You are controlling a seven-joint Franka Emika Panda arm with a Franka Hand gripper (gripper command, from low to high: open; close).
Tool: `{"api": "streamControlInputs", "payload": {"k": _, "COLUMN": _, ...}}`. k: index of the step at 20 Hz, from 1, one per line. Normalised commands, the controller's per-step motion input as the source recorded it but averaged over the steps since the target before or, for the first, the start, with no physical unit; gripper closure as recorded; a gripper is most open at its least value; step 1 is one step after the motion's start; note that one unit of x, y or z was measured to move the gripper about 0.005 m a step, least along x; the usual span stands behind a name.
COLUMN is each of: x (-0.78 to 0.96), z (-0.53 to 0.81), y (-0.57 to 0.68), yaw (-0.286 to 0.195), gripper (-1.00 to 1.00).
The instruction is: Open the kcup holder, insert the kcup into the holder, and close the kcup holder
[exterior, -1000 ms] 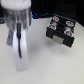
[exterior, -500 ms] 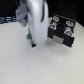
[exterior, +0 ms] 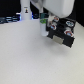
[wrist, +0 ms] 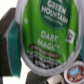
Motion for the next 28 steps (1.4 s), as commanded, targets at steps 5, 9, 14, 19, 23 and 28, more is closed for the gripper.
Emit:
{"api": "streamControlInputs", "payload": {"k": 5, "x": -0.03, "z": 0.31, "y": 0.64, "yaw": 0.02, "gripper": 1.0}}
{"api": "streamControlInputs", "payload": {"k": 9, "x": -0.1, "z": 0.11, "y": 0.6, "yaw": 0.041, "gripper": 1.0}}
{"api": "streamControlInputs", "payload": {"k": 14, "x": 0.0, "z": 0.06, "y": 0.59, "yaw": 0.057, "gripper": 1.0}}
{"api": "streamControlInputs", "payload": {"k": 19, "x": -0.04, "z": -0.01, "y": 0.54, "yaw": 0.083, "gripper": 1.0}}
{"api": "streamControlInputs", "payload": {"k": 23, "x": -0.07, "z": -0.03, "y": 0.48, "yaw": 0.097, "gripper": 1.0}}
{"api": "streamControlInputs", "payload": {"k": 28, "x": -0.21, "z": -0.05, "y": 0.42, "yaw": 0.116, "gripper": 1.0}}
